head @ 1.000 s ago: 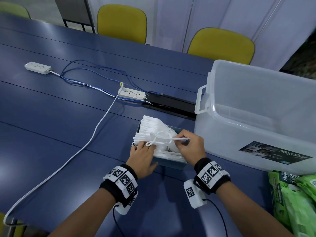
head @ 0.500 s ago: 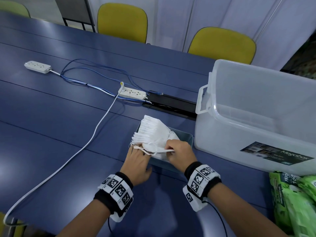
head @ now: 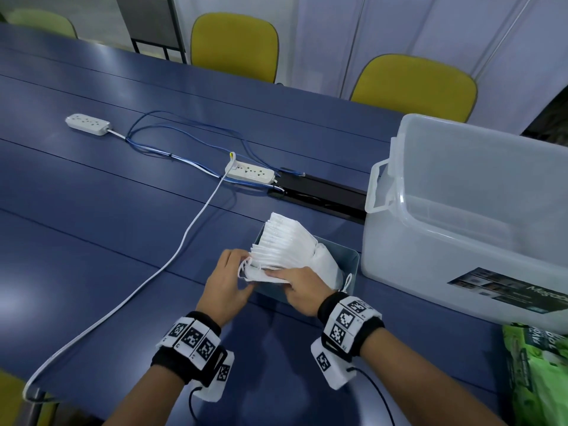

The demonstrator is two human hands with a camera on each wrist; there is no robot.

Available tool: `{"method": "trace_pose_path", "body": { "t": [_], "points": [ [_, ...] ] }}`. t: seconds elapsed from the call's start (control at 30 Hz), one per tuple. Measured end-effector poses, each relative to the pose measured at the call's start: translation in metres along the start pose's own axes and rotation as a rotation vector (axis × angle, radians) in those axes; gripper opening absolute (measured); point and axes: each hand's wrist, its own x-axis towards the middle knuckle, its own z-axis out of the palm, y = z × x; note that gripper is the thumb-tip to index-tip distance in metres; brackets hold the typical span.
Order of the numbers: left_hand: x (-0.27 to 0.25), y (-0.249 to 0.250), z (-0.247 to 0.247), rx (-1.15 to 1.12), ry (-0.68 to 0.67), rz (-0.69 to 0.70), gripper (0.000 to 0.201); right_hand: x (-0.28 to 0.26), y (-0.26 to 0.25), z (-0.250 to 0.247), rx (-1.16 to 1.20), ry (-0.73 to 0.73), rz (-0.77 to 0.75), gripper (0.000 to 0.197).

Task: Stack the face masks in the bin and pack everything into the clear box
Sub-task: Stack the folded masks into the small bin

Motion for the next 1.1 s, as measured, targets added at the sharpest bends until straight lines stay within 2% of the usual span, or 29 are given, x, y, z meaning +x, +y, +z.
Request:
{"method": "trace_pose_path", "body": {
  "t": [0.2,0.3,0.4,0.47,0.53,0.7,0.87,1.0,1.03,1.1],
  "points": [
    [0.003,0.004,-0.004,0.061,-0.057,0.004,0.046,0.014,-0.007,-0.010,-0.024,-0.108,0.227,0.024],
    [0.005,0.008,-0.004,0.100,-0.079,0.026,0.044,0.018,-0.010,-0.014,0.039,-0.149,0.323,0.032],
    [0.007,0.008,-0.004,0.139,-0.058,0.046,0.031,0.021,-0.013,-0.021,0.086,-0.218,0.380,0.043],
    [0.011,0.009,-0.004,0.172,-0.035,0.062,0.020,0.020,-0.014,-0.026,0.198,-0.239,0.404,0.038],
    [0.015,0.012,-0.004,0.193,-0.025,0.055,0.013,0.019,-0.010,-0.029,0.299,-0.222,0.447,0.024],
    [0.021,0.013,-0.003,0.264,-0.032,0.064,0.012,0.012,0.002,-0.021,0.517,-0.164,0.538,0.013],
    [0.020,0.014,-0.004,0.278,-0.067,0.073,0.012,0.017,0.010,-0.012,0.681,-0.083,0.562,0.027],
    [0.018,0.013,-0.004,0.273,-0.049,0.086,0.017,0.017,0.006,-0.012,0.456,-0.130,0.494,0.010],
    [0.018,0.012,-0.004,0.269,-0.043,0.073,0.019,0.017,0.007,-0.010,0.390,-0.151,0.467,0.011],
    [0.016,0.011,-0.005,0.275,-0.028,0.035,0.019,0.014,0.005,-0.009,0.257,-0.176,0.414,0.032]
  ]
}}
